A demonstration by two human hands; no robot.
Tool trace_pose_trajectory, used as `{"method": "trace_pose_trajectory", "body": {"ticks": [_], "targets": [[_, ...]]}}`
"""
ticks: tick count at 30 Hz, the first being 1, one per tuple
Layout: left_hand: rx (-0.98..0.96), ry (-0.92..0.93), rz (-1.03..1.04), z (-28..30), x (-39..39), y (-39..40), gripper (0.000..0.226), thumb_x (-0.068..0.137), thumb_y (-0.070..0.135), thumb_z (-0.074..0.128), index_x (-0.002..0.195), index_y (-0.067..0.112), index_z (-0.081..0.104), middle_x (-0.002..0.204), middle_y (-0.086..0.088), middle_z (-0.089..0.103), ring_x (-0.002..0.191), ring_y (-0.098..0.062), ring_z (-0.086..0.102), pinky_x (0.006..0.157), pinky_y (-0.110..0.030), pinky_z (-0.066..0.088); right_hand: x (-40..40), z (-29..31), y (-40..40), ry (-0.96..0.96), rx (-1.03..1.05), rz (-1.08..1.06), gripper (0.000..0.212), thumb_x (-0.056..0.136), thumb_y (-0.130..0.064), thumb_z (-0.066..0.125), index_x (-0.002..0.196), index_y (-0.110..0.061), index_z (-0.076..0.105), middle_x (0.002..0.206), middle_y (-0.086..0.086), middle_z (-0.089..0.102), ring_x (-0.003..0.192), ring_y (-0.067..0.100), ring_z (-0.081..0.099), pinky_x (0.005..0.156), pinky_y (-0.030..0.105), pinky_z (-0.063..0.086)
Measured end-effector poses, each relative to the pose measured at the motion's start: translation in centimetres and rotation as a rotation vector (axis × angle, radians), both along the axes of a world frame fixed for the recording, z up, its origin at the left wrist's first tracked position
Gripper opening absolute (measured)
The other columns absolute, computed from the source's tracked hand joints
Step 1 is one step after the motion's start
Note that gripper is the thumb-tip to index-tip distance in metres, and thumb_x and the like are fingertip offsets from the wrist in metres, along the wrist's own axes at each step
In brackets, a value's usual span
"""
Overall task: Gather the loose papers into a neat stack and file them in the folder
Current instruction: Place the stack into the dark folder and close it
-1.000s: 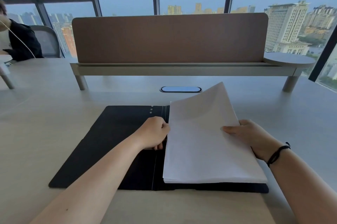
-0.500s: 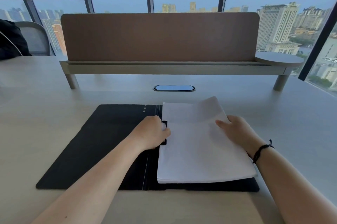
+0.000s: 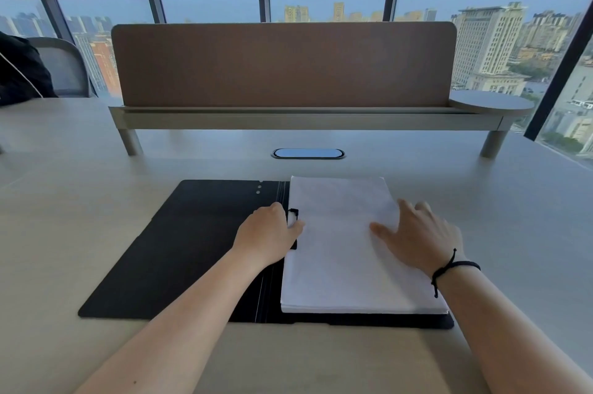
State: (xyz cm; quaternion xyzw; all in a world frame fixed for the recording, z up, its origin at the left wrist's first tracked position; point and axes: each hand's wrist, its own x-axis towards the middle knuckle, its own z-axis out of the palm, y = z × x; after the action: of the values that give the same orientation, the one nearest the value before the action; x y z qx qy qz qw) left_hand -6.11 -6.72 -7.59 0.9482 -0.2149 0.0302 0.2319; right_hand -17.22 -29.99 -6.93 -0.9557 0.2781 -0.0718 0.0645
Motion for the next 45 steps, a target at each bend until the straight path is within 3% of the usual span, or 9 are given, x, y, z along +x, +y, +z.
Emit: {"method": "trace_pose_trajectory", "body": {"ticks": [5,9,13,16,21,25,36,42,45], "targets": [[-0.087,-0.020,0.018,-1.0,-0.2,0.5,0.049,0.089,0.062,0.054,0.076,0.014,0.050,0.062,0.005,0.049,0.056,-0.016,0.047,0.050,-0.030,0.033,-1.2,0.7,4.1,-0.107,-0.134,0.240,0.061,0.090,-0.069,0.048,0.138,-0.031,0.054,0.133,0.001,0.056,0.120,0.027,0.058,0.092,0.038,0.047],[-0.172,-0.045,-0.038,-1.2,-1.3,1.9,0.042,0.087,0.054,0.060,0.076,0.013,0.060,0.064,0.003,0.057,0.065,-0.018,0.056,0.058,-0.034,0.048,-2.1,-0.1,10.3,-0.054,0.014,0.517,0.052,0.091,-0.069,0.044,0.131,-0.040,0.059,0.139,-0.008,0.056,0.127,0.018,0.052,0.104,0.036,0.038],[-0.228,-0.041,-0.098,-1.2,-3.5,4.3,0.033,0.084,0.049,0.065,0.106,0.024,0.070,0.107,0.003,0.073,0.107,-0.019,0.065,0.090,-0.036,0.054,-2.4,-0.7,12.4,-0.057,0.059,0.534,0.050,0.094,-0.065,0.041,0.133,-0.038,0.058,0.145,-0.009,0.053,0.136,0.017,0.046,0.112,0.034,0.032],[-0.251,-0.058,0.121,-0.9,-3.6,8.2,0.056,0.085,0.050,0.064,0.131,0.019,0.063,0.137,-0.001,0.063,0.129,-0.023,0.055,0.107,-0.038,0.043,-2.7,-1.2,12.4,-0.072,0.102,0.506,0.053,0.096,-0.065,0.040,0.141,-0.039,0.051,0.153,-0.014,0.046,0.143,0.011,0.039,0.118,0.032,0.024],[0.041,0.199,0.566,-0.8,-1.4,16.3,0.085,0.078,0.070,0.048,0.146,0.018,0.045,0.153,-0.015,0.043,0.143,-0.040,0.030,0.116,-0.050,0.027,-3.6,-1.2,13.3,-0.066,0.071,0.475,0.047,0.101,-0.054,0.035,0.142,-0.037,0.049,0.151,-0.015,0.047,0.143,0.009,0.036,0.117,0.036,0.020],[0.058,0.142,0.611,-1.2,-1.8,18.2,0.080,0.076,0.069,0.051,0.138,0.019,0.052,0.144,-0.011,0.053,0.137,-0.036,0.041,0.113,-0.048,0.031,-3.6,-1.5,14.2,-0.074,0.067,0.439,0.043,0.097,-0.054,0.034,0.131,-0.037,0.053,0.140,-0.017,0.052,0.138,0.010,0.041,0.115,0.043,0.026],[-0.267,0.030,0.536,3.1,-3.4,19.4,0.053,0.080,0.052,0.067,0.125,0.024,0.065,0.127,-0.004,0.068,0.119,-0.034,0.059,0.095,-0.041,0.048,-4.2,-1.2,15.0,0.013,0.053,0.430,0.054,0.099,-0.060,0.027,0.146,-0.035,0.040,0.160,-0.013,0.035,0.151,0.012,0.024,0.121,0.045,0.014],[-0.562,-0.147,0.231,14.0,-6.1,16.3,0.013,0.084,0.046,0.065,0.093,0.037,0.070,0.084,0.003,0.063,0.082,-0.017,0.059,0.078,-0.028,0.043,-4.8,-0.6,15.4,0.038,0.050,0.407,0.054,0.101,-0.061,0.028,0.147,-0.035,0.040,0.160,-0.012,0.036,0.151,0.013,0.024,0.119,0.042,0.015],[-0.768,-0.067,-0.033,16.1,-8.2,10.6,0.037,0.090,0.056,0.054,0.082,0.023,0.070,0.076,0.004,0.066,0.070,-0.013,0.067,0.073,-0.030,0.053,-5.1,-0.4,15.5,0.035,0.045,0.415,0.055,0.101,-0.063,0.027,0.147,-0.036,0.041,0.160,-0.011,0.036,0.150,0.013,0.025,0.117,0.042,0.017]]}}
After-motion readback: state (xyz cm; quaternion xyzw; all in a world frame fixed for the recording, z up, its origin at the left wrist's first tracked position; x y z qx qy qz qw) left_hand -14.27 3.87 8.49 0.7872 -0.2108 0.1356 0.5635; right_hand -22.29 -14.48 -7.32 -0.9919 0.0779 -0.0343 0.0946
